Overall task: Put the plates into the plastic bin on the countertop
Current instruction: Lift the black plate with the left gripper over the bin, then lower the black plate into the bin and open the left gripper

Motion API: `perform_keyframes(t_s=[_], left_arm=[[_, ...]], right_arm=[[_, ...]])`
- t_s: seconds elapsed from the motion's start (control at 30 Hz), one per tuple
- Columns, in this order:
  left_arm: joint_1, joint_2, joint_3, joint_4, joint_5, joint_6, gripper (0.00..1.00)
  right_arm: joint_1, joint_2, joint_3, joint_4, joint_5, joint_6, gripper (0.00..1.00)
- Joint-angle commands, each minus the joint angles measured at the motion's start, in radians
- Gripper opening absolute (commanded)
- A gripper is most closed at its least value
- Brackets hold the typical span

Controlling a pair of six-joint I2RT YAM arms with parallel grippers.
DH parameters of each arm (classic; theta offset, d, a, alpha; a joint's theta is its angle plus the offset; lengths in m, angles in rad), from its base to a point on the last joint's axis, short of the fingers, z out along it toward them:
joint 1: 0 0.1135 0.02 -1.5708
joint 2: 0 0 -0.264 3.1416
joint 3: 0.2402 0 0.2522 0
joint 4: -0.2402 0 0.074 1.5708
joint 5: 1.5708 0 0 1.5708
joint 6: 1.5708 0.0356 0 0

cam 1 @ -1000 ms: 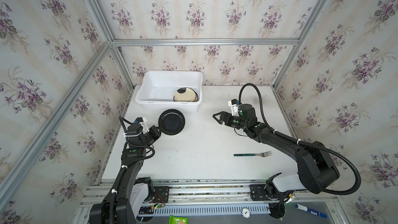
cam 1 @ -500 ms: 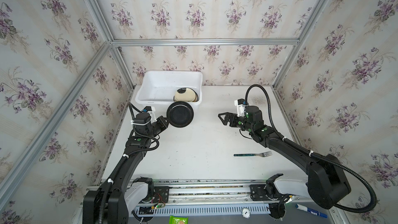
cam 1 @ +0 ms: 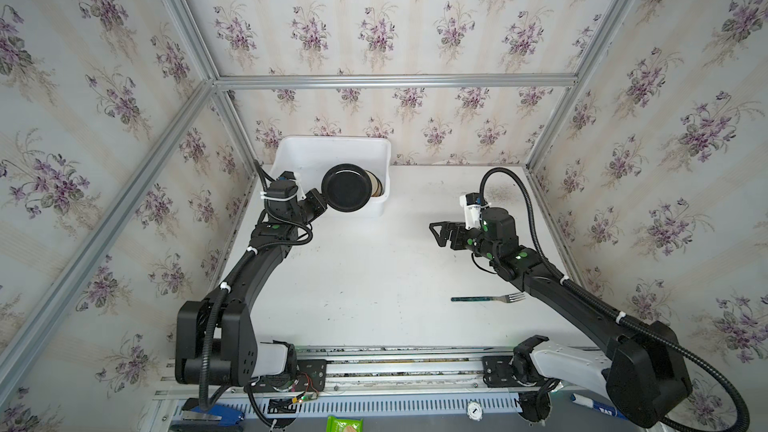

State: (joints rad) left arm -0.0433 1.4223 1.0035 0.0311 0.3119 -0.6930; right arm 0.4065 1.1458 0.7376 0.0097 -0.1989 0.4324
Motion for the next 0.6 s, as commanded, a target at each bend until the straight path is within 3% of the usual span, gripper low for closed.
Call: perform_keyframes(t_s=[0.0,0.17,0.57], left_arm=[[0.001,0.069,0.07,0.032,-0.025,0.037,0.0],[0.001,0.207,0.224,-0.003,-0.046,0.068,0.0],[-0.012,0.509,0.599,-0.291,-0.145,0.217,0.0]], right_arm=[[-0.007,-0.019,0.017,-0.039,0.044,-0.052,0.98],[-0.017,-0.066,0.006,-0.071,0.054,-0.051,0.98],[-0.048,-0.133,-0.044,-0.121,0.081,-0.05,0.99]])
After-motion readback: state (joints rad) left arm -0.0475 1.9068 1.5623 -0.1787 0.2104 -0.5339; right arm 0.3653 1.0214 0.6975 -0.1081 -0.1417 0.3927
